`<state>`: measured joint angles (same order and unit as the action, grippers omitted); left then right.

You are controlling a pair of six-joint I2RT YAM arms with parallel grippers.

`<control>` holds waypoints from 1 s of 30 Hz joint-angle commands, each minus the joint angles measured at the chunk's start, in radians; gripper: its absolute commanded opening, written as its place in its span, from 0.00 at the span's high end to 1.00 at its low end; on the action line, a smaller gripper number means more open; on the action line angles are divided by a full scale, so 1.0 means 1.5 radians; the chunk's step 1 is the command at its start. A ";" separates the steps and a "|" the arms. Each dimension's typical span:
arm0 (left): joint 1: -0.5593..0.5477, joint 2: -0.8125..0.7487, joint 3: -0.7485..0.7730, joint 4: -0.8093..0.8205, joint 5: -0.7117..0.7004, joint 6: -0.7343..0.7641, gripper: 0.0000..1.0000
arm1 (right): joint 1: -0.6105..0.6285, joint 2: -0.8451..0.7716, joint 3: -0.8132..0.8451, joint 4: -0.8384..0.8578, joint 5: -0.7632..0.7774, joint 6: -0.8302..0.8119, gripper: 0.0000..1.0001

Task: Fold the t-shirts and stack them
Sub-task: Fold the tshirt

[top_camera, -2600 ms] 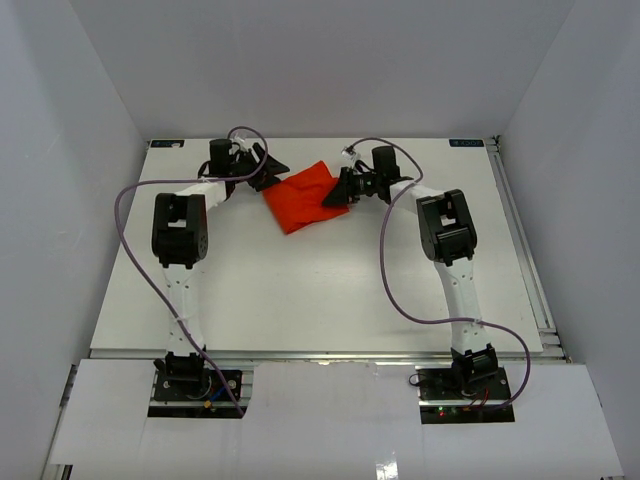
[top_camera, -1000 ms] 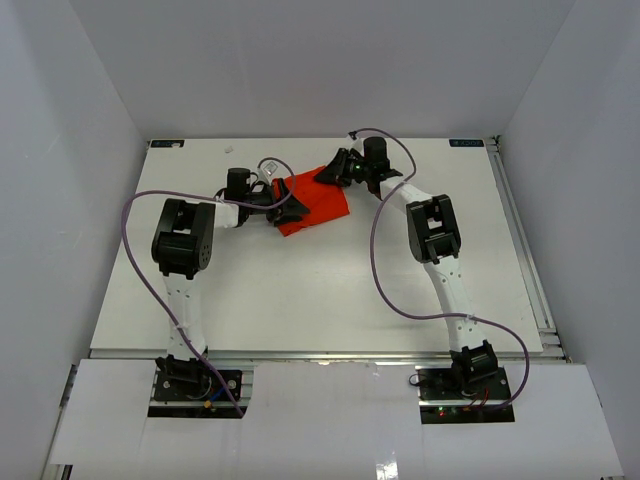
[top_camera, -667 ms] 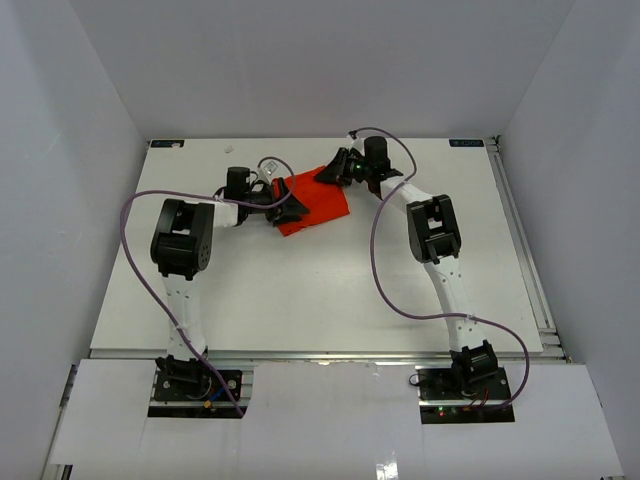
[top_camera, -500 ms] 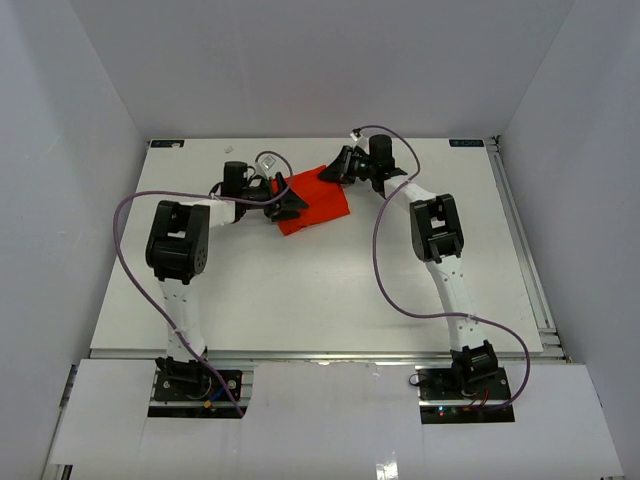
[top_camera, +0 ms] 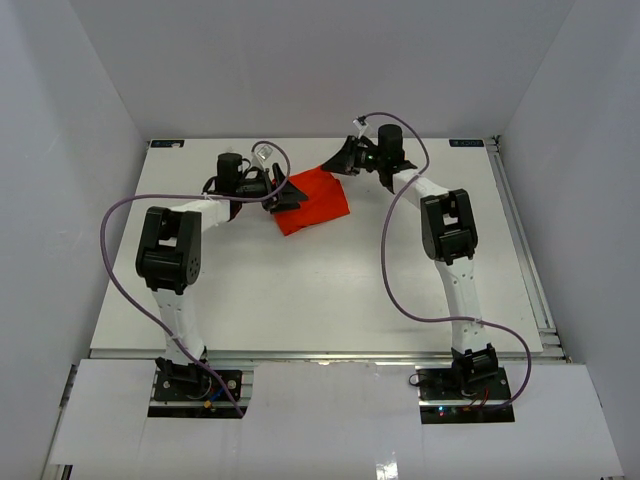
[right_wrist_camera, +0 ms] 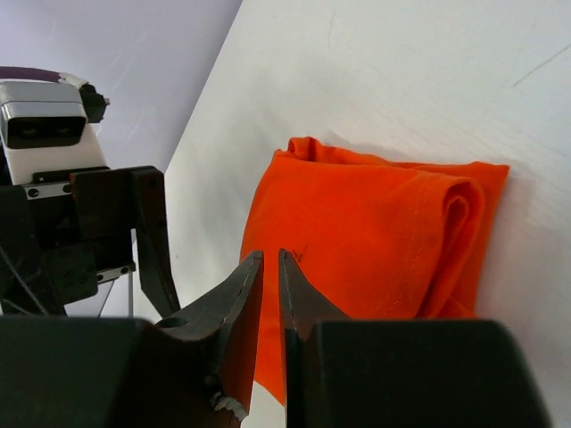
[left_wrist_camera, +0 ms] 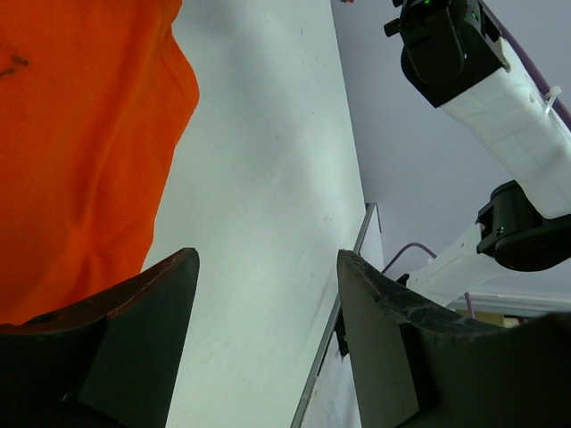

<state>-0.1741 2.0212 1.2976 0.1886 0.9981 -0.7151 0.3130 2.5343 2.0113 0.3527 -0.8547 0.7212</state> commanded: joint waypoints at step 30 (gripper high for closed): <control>-0.007 0.101 -0.080 -0.022 0.016 0.074 0.27 | -0.014 0.065 -0.045 -0.039 0.014 -0.034 0.82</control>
<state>-0.1967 2.1529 1.1931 0.1810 1.0378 -0.6430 0.3260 2.6209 1.9556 0.2974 -0.8669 0.7113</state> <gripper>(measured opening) 0.732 0.185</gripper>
